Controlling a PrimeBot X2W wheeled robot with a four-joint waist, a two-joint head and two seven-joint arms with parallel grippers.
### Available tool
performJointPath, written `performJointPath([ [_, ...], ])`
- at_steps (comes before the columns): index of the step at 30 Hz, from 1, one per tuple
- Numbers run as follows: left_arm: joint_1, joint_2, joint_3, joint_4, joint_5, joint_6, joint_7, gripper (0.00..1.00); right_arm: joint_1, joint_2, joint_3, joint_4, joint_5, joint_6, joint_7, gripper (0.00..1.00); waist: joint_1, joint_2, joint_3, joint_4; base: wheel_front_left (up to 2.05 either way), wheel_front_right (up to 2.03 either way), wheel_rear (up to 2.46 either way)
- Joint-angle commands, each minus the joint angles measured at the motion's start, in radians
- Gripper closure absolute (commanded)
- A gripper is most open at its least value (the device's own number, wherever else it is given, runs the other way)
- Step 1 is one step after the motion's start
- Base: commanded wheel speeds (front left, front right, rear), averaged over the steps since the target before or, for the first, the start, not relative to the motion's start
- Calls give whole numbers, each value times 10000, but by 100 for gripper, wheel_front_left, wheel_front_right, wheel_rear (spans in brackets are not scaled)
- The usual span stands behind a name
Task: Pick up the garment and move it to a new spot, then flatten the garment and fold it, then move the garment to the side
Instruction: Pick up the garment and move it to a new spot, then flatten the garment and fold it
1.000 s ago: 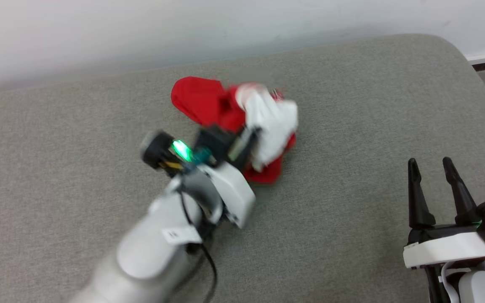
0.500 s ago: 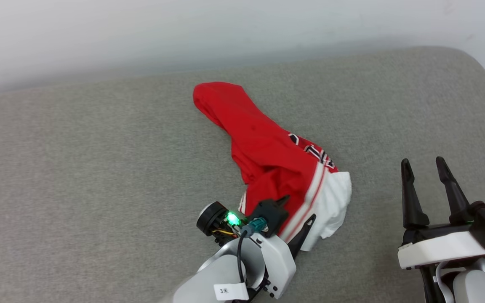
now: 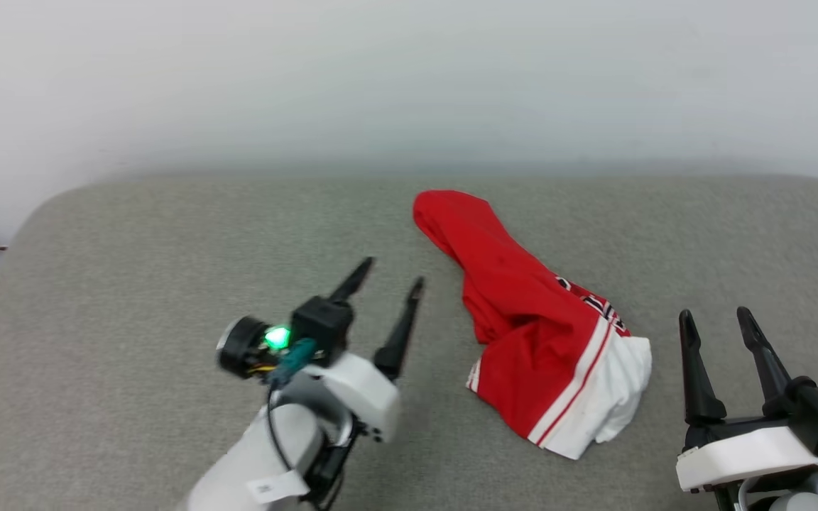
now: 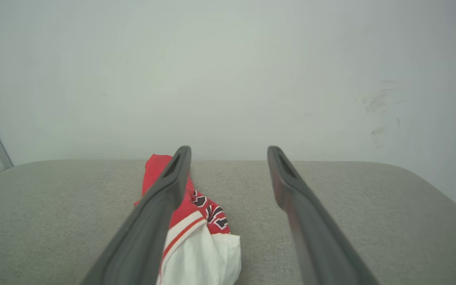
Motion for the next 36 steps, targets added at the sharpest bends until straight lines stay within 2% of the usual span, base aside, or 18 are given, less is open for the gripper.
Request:
performJointPath([
  [1, 409, 277, 316, -486, 124, 187, -65, 0, 152, 9, -3, -49, -113, -10, -20, 0, 1, 0, -293, 381, 0, 0, 0],
  [7, 2153, 921, 1657, -2438, 849, 555, -67, 0, 346, 8, 70, -158, -98, -10, -20, 0, 1, 0, -395, 551, 0, 0, 0],
  [11, 3447, 882, 2471, -3214, 1471, 629, -63, 0, 466, 8, 147, -198, 19, -10, -20, 0, 1, 0, -414, 511, 0, 0, 0],
  [20, 5123, 142, 3683, -3663, 2532, -4, -65, 0, 662, 8, 299, -179, 159, -10, -19, 0, 1, 0, -485, 418, 0, 0, 0],
  [27, 5401, -430, 4402, -3649, 3077, -521, -66, 0, 670, 8, 277, -160, 132, -10, -19, 0, 1, 0, -491, 354, 0, 0, 0],
  [34, 5383, -760, 4805, -3580, 3425, -908, -66, 0, 724, 8, 223, -113, -167, -10, -20, 0, 1, 0, -486, 373, 0, 0, 0],
  [36, 5352, -885, 4921, -3541, 3560, -1055, -66, 0, 814, 11, 325, 384, -318, -10, 66, 0, 1, 0, -485, 423, 0, 0, 0],
])
